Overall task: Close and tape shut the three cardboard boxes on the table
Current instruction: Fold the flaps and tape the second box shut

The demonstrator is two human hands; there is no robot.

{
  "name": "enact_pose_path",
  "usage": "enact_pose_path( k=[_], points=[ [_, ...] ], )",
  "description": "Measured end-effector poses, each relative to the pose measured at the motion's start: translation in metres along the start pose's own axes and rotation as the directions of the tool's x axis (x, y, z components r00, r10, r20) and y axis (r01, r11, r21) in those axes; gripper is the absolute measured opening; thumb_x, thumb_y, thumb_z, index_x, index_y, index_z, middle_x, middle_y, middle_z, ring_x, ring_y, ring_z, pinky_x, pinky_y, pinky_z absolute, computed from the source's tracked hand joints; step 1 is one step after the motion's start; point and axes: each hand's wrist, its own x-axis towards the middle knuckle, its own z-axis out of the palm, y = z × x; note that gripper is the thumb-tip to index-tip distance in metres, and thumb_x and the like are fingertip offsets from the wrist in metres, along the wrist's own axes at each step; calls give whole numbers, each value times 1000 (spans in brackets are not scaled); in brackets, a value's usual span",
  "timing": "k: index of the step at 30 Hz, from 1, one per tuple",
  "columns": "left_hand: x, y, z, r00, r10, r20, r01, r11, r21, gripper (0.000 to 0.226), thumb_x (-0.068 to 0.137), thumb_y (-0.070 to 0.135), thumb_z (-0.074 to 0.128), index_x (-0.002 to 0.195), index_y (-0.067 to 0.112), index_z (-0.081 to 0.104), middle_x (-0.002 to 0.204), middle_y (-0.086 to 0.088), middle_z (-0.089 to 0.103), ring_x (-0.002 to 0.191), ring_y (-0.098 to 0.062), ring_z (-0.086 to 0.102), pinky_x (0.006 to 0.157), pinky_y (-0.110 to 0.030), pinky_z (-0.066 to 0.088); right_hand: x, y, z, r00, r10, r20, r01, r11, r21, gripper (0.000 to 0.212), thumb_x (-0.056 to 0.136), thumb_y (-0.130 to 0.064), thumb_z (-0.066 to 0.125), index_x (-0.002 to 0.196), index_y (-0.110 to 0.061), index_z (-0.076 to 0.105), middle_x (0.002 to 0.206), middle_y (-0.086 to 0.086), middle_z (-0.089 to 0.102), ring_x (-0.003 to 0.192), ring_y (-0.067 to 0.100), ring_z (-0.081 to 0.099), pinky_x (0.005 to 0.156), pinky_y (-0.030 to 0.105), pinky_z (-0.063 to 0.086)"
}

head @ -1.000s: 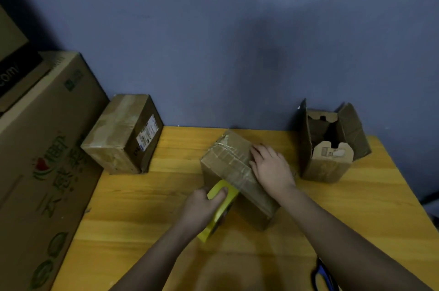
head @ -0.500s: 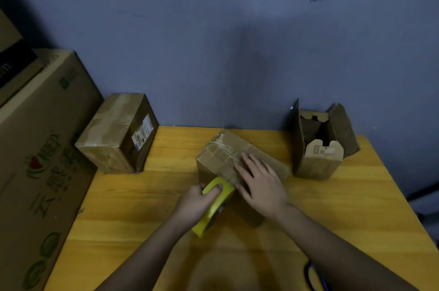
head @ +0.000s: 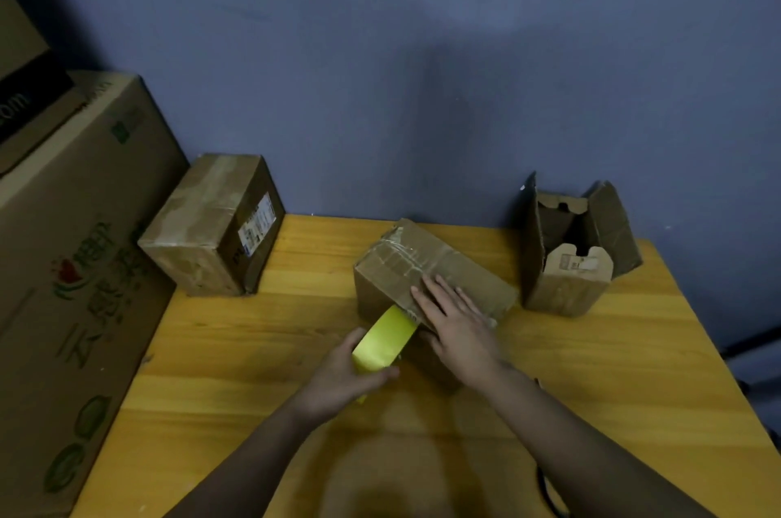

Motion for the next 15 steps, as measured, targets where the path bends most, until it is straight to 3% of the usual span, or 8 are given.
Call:
enact_pose_path(
  k=[3,5,7,9,11,13,15],
  points=[
    [1,5,-3,977,206,-54,-180,935,305,60,73,23,81,115,30,39,106,16,51,100,-9,54,75,-13,44,1,4,-8,1000,14,4,-14,1000,11,64,101,-34,43,154,-25,9,162,-5,1,149,13,-1,116,27,-7],
    [0,24,-5,947,272,-170,-198,912,359,68,74,24,80,121,37,32,108,19,51,102,-7,55,81,-23,50,5,6,-16,999,44,4,-44,997,62,63,101,-36,42,154,-25,11,162,-6,3,149,12,0,117,26,-2],
    [0,55,-7,907,338,-252,-223,892,393,60,75,30,77,118,39,35,104,17,55,96,-7,57,76,-30,51,12,10,-23,996,87,8,-86,967,239,62,100,-34,47,154,-25,18,161,-7,10,148,11,6,118,27,6],
    [6,88,-12,875,415,-248,-261,837,480,54,74,33,75,117,32,44,105,11,60,94,-12,58,72,-27,45,20,15,-25,990,139,13,-127,861,493,63,96,-30,56,151,-23,27,159,-7,21,146,12,16,117,28,14],
    [19,119,-17,864,455,-215,-249,759,601,58,72,38,75,122,27,50,116,1,60,105,-20,57,79,-28,45,23,19,-22,986,162,32,-138,698,703,56,93,-23,62,145,-16,41,152,2,38,141,18,31,117,31,23],
    [38,142,-17,893,422,-156,-211,699,683,65,72,43,75,129,24,51,126,-6,54,116,-25,53,90,-28,43,23,22,-16,977,197,81,-183,582,793,45,90,-24,64,133,-13,53,137,10,52,131,24,44,111,33,32],
    [54,154,-10,922,373,-109,-179,657,733,67,75,43,72,134,21,49,129,-11,50,120,-27,50,94,-27,40,23,26,-10,962,242,127,-242,545,803,43,90,-29,63,129,-13,56,130,11,54,126,24,48,105,29,35]
  ],
)
